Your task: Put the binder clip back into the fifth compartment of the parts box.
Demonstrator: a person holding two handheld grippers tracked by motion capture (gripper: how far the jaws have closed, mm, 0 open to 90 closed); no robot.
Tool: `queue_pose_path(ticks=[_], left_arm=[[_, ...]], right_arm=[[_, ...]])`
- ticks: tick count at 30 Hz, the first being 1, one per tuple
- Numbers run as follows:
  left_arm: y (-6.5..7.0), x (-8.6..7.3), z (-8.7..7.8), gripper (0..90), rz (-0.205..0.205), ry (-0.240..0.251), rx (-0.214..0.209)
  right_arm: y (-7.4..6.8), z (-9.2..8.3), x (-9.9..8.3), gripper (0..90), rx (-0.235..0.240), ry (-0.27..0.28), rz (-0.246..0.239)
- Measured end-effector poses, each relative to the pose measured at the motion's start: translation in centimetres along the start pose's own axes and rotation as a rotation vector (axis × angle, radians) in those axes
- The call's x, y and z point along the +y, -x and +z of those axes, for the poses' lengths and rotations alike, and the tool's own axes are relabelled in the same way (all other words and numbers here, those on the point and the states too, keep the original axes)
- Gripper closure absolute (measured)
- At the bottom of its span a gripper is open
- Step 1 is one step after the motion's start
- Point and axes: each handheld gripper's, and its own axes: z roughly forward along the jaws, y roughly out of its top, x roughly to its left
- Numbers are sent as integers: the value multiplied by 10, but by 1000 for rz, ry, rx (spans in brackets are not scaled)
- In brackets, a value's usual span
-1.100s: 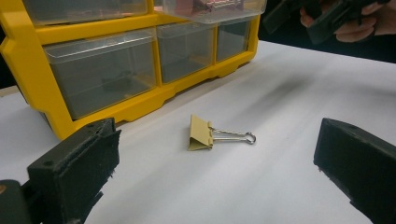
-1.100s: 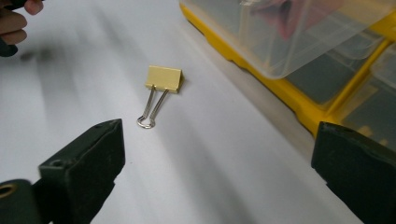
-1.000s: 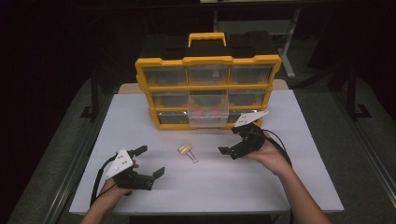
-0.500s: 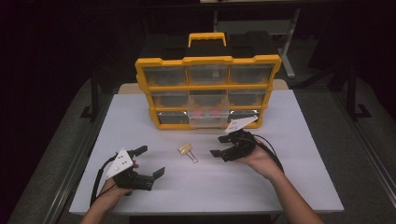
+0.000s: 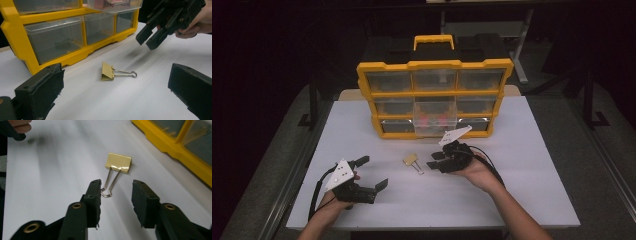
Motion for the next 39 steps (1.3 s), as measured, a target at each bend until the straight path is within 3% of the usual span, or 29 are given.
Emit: queue_pose_path(ticks=[10,16,17,23,33,36,39], left_arm=[[0,0,0,0,3,-3,-1],[-1,0,0,0,4,-1,0],[-1,0,0,0,4,-2,1],[-1,0,0,0,7,-4,-1],[1,-1,1,0,4,0,-6],[1,0,1,0,5,-1,-7],[0,0,1,0,6,-1,-5]], right_arm=[[-6,24,10,664,11,-32,-50],[-8,39,15,704,20,-55,-42],[-6,43,15,709,17,-57,-61],[-5,59,17,737,29,-77,-66],[-4,70,15,773,17,-93,-80],[-7,72,15,782,20,-98,-51],[-6,74,14,791,11,-105,-68]])
